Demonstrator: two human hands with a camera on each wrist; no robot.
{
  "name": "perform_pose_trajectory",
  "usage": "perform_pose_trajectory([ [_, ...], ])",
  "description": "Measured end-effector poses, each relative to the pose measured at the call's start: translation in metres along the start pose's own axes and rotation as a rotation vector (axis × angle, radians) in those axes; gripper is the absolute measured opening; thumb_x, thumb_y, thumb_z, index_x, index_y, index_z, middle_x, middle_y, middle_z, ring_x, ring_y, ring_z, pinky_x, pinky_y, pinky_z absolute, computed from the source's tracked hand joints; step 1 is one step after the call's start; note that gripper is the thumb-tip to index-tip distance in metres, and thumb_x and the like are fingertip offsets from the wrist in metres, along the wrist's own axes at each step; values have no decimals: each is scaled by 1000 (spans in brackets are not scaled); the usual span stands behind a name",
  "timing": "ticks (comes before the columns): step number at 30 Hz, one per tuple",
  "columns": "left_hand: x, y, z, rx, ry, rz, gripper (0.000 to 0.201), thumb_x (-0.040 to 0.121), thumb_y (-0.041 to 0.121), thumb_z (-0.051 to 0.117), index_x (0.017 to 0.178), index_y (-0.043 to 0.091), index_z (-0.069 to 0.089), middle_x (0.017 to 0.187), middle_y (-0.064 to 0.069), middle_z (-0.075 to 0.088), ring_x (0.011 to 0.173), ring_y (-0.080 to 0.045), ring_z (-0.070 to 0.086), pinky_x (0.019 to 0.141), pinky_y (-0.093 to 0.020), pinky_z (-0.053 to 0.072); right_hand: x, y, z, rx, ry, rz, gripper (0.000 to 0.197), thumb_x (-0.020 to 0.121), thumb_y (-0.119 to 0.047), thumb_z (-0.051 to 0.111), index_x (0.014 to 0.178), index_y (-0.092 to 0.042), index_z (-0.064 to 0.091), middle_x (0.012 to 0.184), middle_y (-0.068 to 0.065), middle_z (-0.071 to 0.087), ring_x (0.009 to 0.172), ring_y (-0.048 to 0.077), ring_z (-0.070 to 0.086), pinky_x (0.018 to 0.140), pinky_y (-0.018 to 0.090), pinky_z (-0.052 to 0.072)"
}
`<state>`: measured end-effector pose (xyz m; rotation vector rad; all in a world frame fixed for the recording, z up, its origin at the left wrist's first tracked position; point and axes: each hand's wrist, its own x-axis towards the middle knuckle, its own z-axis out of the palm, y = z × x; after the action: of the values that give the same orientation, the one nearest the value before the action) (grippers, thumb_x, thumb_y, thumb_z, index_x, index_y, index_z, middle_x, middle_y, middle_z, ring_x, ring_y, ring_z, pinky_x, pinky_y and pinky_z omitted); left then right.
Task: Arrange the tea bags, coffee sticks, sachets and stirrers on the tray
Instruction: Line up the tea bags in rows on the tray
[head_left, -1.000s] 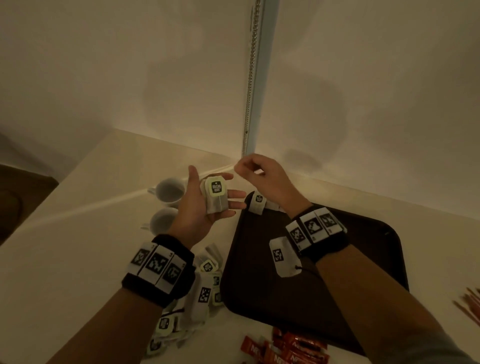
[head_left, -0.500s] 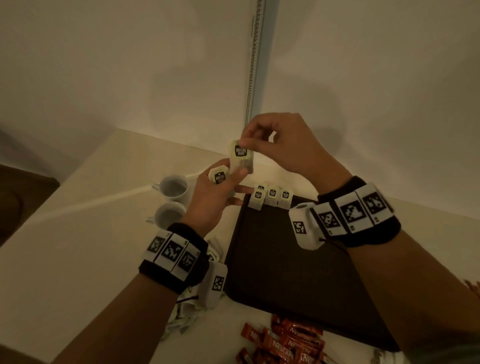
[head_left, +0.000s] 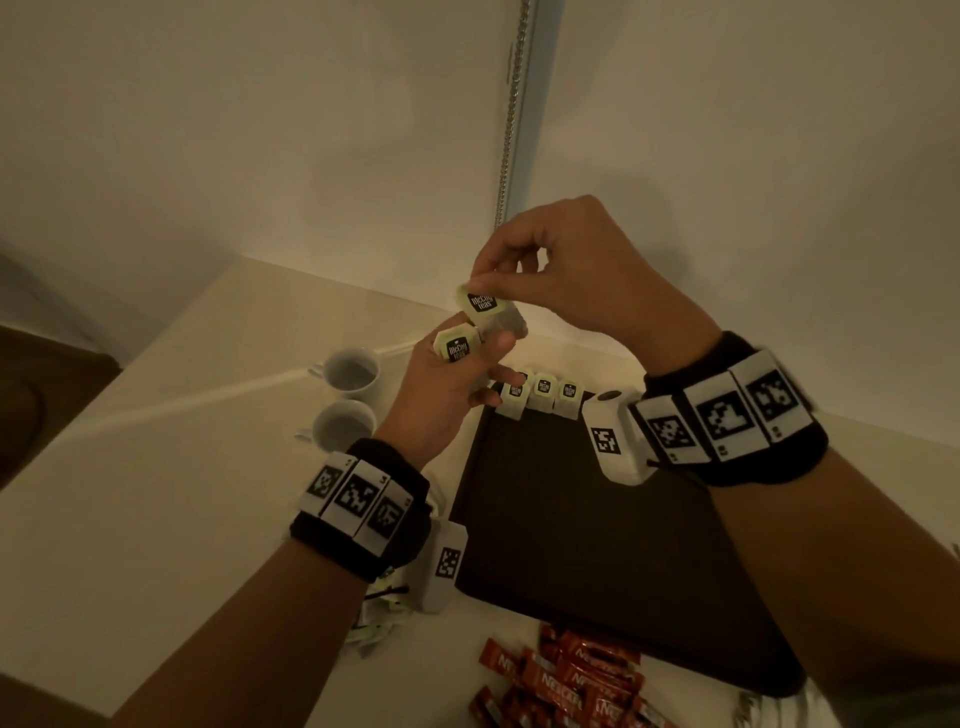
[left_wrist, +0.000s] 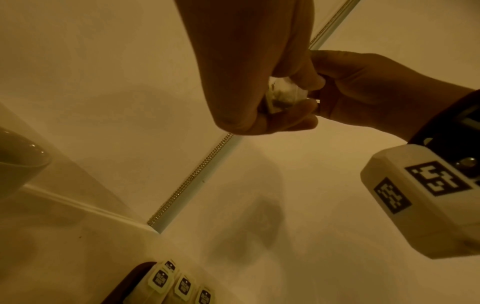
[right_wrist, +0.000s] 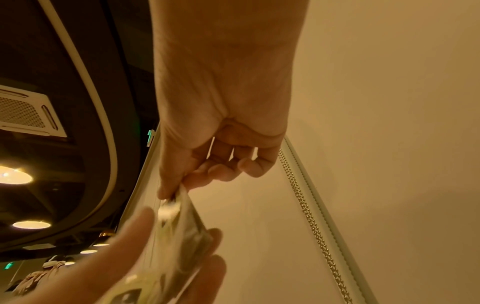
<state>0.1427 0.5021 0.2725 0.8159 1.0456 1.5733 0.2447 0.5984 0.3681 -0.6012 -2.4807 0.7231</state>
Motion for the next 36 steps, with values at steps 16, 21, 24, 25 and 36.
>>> perform_pose_trajectory([
  [16, 1, 4, -2, 88, -8, 62, 23, 70, 23, 77, 92, 26, 70, 90, -1, 72, 56, -15, 61, 48, -21, 46, -10, 9, -4, 83, 32, 34, 7, 81, -26, 72, 84, -20, 72, 77, 0, 70, 68, 9, 60, 64, 14, 45],
  [21, 0, 1, -1, 103, 60, 50, 19, 78, 19, 72, 96, 18, 66, 87, -1, 72, 53, -15, 61, 46, -21, 46, -16, 18, -3, 120, 78, 81, 6, 81, -27, 72, 83, -21, 70, 77, 2, 70, 68, 12, 60, 64, 10, 44],
  [24, 0, 2, 2, 100, 61, 37, 19, 77, 24, 68, 95, 16, 66, 86, -1, 72, 55, -14, 62, 47, -21, 46, -18, 19, 0, 119, 100, 79, 6, 81, -27, 72, 82, -22, 70, 76, 1, 70, 65, 6, 57, 60, 8, 40],
  [25, 0, 1, 3, 105, 51, 34, 23, 75, 26, 68, 96, 16, 66, 87, -2, 71, 56, -14, 62, 47, -21, 46, -18, 20, 0, 123, 110, 79, 6, 81, -27, 72, 82, -21, 70, 76, 2, 70, 65, 5, 56, 59, 7, 39],
  [36, 6, -11, -17, -182, 63, -249, 47, 89, 56, 43, 111, 16, 56, 96, -12, 71, 78, -29, 70, 48, -24, 50, -42, 65, 6, 240, 149, 294, 3, 84, -15, 69, 82, -18, 69, 71, -7, 65, 59, -1, 56, 57, 12, 45],
])
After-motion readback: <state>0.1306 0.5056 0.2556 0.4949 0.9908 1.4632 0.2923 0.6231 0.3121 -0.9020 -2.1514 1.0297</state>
